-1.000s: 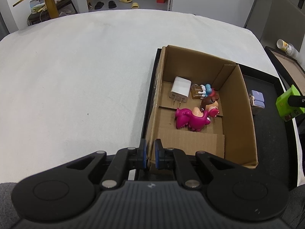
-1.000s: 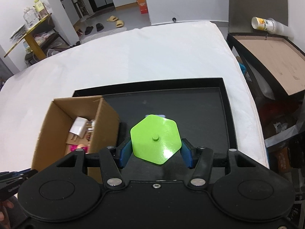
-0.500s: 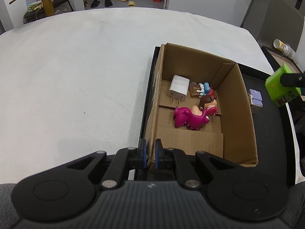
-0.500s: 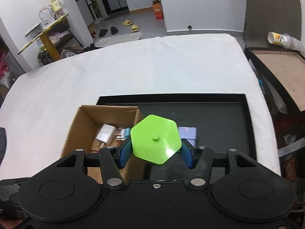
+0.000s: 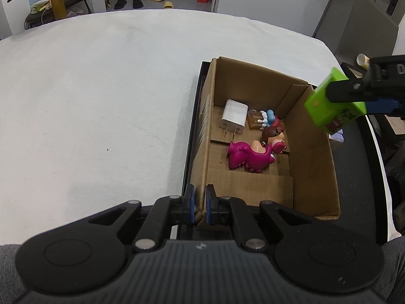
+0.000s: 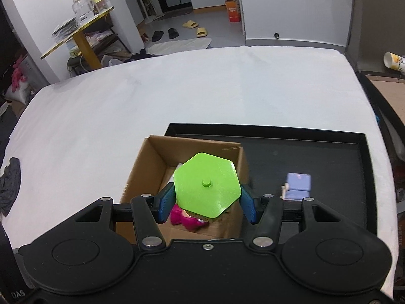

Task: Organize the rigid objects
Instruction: 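Carry the green container into the box and open the right tool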

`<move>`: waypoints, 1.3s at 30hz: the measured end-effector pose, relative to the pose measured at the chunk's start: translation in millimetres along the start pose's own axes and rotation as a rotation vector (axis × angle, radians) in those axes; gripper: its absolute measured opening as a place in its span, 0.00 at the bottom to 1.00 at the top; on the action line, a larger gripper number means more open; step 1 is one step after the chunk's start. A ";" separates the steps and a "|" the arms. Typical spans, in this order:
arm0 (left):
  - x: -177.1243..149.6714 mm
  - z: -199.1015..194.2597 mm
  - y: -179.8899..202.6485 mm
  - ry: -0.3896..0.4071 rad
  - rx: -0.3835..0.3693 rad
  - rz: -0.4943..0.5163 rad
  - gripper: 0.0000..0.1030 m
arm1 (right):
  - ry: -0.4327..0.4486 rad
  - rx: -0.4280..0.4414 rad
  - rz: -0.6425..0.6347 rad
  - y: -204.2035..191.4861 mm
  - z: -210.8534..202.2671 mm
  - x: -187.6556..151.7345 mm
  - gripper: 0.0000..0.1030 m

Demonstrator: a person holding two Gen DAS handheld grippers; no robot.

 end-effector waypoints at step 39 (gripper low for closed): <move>-1.4 0.9 2.6 0.003 0.007 0.010 0.07 | -0.027 0.088 0.077 -19.5 25.8 -6.6 0.56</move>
Point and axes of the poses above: each gripper's, at about its wrist camera, not at the fingertips, and z roughly the way its jaws point, y to its right, x to its top, the point moved 5 cm from there along z, roughly the way its jaws point, and after that the axes turned 1 degree about y, right-handed, at the moved point
